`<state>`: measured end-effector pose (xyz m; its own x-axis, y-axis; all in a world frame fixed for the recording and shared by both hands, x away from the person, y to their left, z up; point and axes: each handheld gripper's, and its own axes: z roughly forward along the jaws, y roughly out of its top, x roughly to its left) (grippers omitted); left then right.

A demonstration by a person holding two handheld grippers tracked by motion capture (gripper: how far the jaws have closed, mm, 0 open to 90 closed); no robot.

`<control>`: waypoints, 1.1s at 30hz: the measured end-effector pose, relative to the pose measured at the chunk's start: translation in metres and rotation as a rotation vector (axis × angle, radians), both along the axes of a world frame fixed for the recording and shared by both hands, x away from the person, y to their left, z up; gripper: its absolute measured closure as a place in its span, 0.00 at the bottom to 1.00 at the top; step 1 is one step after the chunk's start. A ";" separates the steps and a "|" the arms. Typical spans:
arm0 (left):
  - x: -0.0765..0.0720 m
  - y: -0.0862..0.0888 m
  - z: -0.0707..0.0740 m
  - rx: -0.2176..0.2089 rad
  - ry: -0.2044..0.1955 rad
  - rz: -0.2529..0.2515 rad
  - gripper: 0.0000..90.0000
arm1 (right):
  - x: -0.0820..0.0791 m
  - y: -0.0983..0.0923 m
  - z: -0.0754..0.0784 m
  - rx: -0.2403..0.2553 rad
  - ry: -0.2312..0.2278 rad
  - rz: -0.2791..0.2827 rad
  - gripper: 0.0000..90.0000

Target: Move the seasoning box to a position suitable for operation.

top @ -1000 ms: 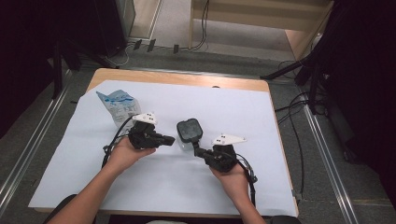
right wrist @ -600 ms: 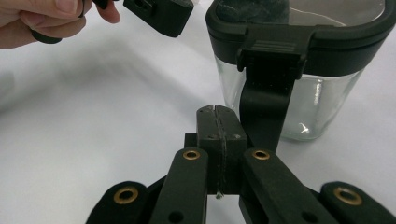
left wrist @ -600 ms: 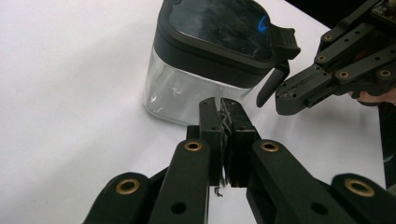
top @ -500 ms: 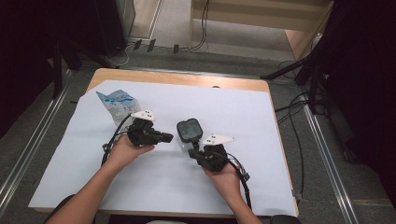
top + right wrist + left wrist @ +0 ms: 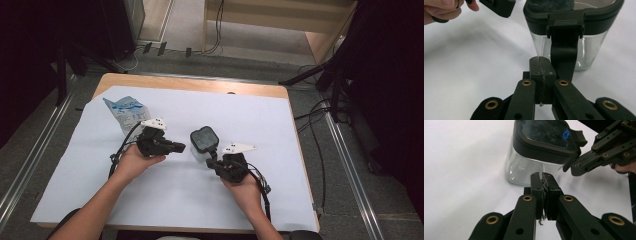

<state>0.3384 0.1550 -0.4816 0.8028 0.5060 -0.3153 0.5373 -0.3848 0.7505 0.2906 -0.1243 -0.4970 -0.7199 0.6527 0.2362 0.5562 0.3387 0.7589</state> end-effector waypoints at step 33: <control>0.030 -0.032 -0.005 0.003 -0.024 0.022 0.99 | 0.028 -0.033 0.004 -0.012 0.013 -0.099 1.00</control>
<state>0.3682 0.1226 -0.4864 0.7992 0.5242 -0.2941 0.5271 -0.3758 0.7622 0.3189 -0.1570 -0.4927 -0.6486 0.7233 0.2369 0.5973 0.2908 0.7475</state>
